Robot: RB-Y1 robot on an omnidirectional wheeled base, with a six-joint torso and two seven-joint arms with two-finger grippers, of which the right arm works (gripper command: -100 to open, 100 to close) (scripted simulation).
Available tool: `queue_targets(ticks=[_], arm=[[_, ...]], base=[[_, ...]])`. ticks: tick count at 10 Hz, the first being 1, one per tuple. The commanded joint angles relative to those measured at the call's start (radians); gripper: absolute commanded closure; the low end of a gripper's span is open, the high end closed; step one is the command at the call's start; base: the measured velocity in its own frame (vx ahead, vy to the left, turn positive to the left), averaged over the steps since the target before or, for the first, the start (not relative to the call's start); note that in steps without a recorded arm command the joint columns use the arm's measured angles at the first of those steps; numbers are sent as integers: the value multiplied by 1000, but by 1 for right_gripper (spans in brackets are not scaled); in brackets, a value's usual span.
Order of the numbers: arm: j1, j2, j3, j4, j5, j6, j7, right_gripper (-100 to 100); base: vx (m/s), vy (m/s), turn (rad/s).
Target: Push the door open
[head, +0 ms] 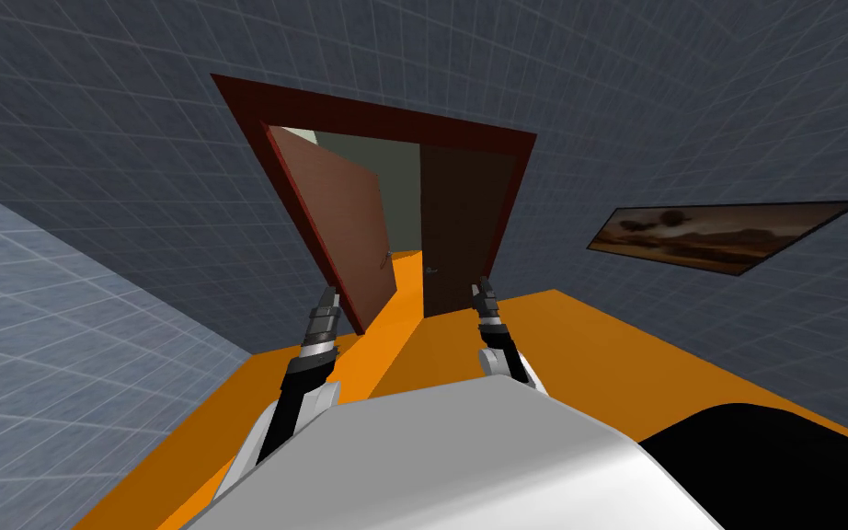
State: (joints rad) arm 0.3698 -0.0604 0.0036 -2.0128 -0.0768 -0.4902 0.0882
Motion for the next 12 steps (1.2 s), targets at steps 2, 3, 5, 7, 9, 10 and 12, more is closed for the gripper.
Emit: queue_targets(ticks=[2,3,5,7,9,10,12], arm=[[-15,-5,2,70,3,-23,-2,-100],[-24,-7,3,97,4,-28,-3,-100],[-41,-9,4,152,7,-40,-5,-100],[-58,-11,4,208,9,-52,-6,-100],[-76,-11,5,266,12,-64,-7,-100],[-86,-12,6,295,13,-70,-8,-100],[-95,-11,6,325,14,-76,-9,-100]], base=[[91,-17,25],[93,-13,21],[103,-17,22],[101,-11,26],[98,-29,22],[99,-30,31],[57,-8,13]])
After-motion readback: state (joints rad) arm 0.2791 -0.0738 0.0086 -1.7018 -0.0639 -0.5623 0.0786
